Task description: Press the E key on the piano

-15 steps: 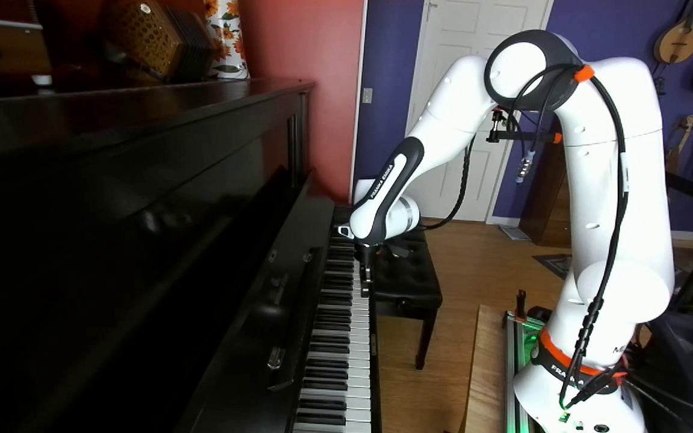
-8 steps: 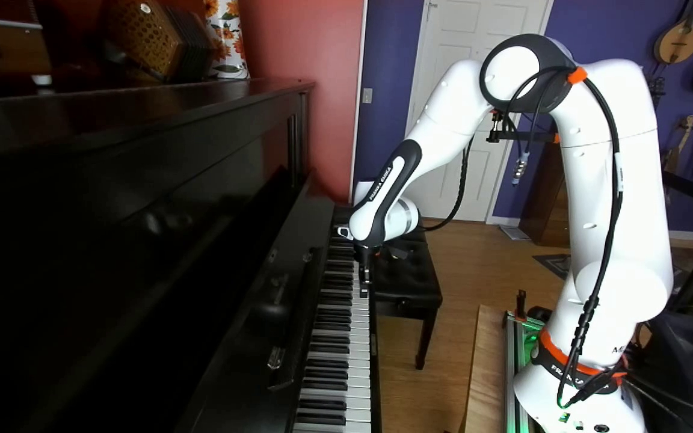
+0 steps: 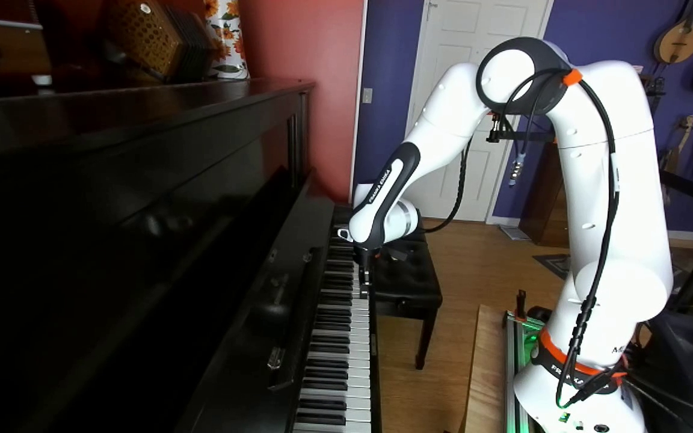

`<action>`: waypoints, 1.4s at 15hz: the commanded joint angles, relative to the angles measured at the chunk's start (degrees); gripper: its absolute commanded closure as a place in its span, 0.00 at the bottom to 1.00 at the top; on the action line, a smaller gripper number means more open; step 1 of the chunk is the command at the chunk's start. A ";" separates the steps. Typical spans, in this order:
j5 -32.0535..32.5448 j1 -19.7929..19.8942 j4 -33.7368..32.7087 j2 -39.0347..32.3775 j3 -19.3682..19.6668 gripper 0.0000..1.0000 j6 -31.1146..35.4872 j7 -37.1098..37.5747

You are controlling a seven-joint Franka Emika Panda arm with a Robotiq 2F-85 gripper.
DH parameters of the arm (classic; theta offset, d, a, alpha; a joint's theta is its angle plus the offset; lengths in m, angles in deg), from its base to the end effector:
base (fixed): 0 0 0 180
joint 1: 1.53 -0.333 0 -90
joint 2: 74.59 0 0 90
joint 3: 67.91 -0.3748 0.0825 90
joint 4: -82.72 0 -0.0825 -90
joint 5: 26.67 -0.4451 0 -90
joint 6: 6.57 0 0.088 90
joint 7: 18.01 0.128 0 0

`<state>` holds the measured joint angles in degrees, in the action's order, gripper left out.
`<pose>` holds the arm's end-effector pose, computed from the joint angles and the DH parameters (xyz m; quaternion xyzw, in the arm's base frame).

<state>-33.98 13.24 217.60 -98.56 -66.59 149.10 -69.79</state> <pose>0.5232 -0.1555 0.1239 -0.9675 -0.2506 0.0116 0.0318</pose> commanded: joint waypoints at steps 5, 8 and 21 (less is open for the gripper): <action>1.71 1.12 -1.08 -3.06 -0.71 1.00 1.43 1.59; 1.66 1.21 -1.25 -3.31 -0.79 1.00 1.38 1.60; 3.56 0.64 -0.89 -0.30 -0.34 1.00 -0.26 2.96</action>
<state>-32.50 13.36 216.95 -99.47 -66.65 149.36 -68.60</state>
